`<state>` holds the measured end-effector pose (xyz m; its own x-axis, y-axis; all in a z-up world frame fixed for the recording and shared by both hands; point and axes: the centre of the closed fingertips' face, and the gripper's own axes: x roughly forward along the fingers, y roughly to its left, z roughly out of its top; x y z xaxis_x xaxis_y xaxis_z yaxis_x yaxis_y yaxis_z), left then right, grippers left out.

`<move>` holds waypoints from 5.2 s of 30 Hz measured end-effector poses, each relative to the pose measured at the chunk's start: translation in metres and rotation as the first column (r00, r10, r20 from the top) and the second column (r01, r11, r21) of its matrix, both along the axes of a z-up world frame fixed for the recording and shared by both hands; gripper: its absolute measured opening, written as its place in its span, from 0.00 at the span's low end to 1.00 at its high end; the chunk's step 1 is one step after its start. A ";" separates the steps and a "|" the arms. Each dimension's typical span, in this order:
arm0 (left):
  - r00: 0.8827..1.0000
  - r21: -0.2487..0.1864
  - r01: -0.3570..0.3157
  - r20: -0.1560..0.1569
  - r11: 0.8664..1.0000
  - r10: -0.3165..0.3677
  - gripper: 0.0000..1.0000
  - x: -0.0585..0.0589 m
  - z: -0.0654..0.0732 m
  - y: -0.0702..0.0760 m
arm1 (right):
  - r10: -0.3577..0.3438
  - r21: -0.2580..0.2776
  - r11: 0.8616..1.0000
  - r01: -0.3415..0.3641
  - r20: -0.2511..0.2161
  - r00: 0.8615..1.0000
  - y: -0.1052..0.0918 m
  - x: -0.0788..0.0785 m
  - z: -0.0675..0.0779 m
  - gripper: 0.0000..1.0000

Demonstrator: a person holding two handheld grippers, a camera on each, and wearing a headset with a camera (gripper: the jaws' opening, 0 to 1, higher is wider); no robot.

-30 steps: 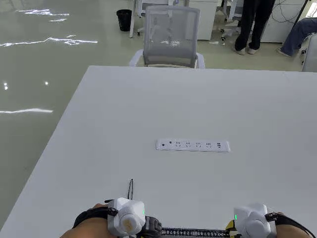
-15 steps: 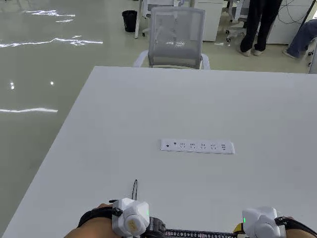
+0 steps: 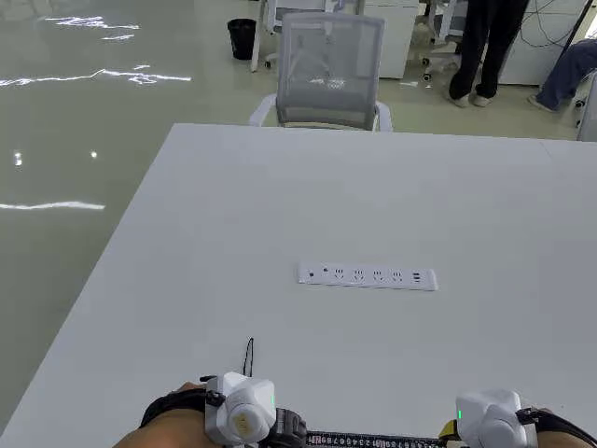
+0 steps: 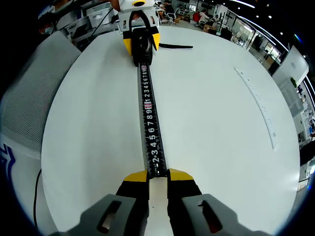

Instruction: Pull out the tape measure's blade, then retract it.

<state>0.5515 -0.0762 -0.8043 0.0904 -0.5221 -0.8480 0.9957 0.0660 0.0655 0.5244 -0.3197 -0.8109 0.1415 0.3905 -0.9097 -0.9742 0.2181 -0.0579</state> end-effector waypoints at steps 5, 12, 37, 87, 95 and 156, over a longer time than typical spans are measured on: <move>1.000 0.000 0.001 -0.001 1.000 -0.001 0.34 0.000 0.000 0.000 | -0.007 -0.003 1.000 0.007 -0.003 1.000 -0.003 0.000 -0.002 0.10; 1.000 0.000 0.001 -0.001 1.000 -0.001 0.34 0.000 0.000 0.000 | -0.015 -0.005 1.000 0.015 -0.006 1.000 -0.006 -0.001 -0.003 0.10; 1.000 -0.002 -0.001 -0.001 1.000 0.001 0.34 0.000 0.001 0.000 | -0.024 -0.012 1.000 0.024 -0.004 1.000 -0.015 -0.004 0.000 0.11; 1.000 0.007 0.003 0.003 1.000 -0.003 0.34 0.001 -0.001 0.000 | -0.349 0.099 0.933 0.347 0.000 0.937 -0.028 0.008 0.005 1.00; 1.000 0.004 0.010 0.027 1.000 -0.010 0.36 0.001 0.000 -0.001 | -0.375 0.110 0.921 0.373 0.001 0.927 -0.031 0.003 0.005 1.00; 0.767 -0.389 -0.619 -0.113 0.682 0.632 0.99 -0.045 0.067 0.139 | -0.715 0.386 0.655 0.649 0.037 0.698 -0.033 -0.073 0.055 1.00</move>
<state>0.5069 0.0627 -0.7378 0.5359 -0.6115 -0.5822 0.7115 0.6983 -0.0786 0.4511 -0.3525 -0.7562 0.6258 0.3779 -0.6823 -0.5214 0.8533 -0.0056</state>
